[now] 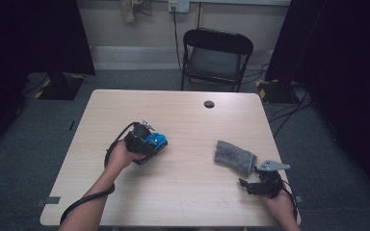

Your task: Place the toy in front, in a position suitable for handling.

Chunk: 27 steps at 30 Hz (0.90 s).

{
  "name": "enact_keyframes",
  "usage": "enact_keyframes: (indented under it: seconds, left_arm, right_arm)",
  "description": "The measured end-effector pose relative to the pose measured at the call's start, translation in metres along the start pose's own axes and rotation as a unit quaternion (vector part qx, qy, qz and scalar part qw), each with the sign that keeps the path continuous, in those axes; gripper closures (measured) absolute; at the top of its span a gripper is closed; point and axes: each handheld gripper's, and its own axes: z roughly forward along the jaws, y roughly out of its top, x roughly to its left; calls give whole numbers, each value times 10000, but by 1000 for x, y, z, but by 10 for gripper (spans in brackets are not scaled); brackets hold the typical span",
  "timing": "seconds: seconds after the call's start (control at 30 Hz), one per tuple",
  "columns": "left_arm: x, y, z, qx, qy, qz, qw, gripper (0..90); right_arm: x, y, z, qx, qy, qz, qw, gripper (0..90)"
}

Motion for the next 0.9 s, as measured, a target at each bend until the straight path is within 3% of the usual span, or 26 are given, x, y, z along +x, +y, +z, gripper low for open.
enact_keyframes:
  seconds: [0.6,0.9]
  left_arm:
    - [-36,29,36,83,-149,345,9993,260]
    - [-46,33,49,112,-142,426,9989,260]
  right_arm:
    - [0,0,0,0,1,0,10000,156]
    - [0,0,0,0,0,4,10000,156]
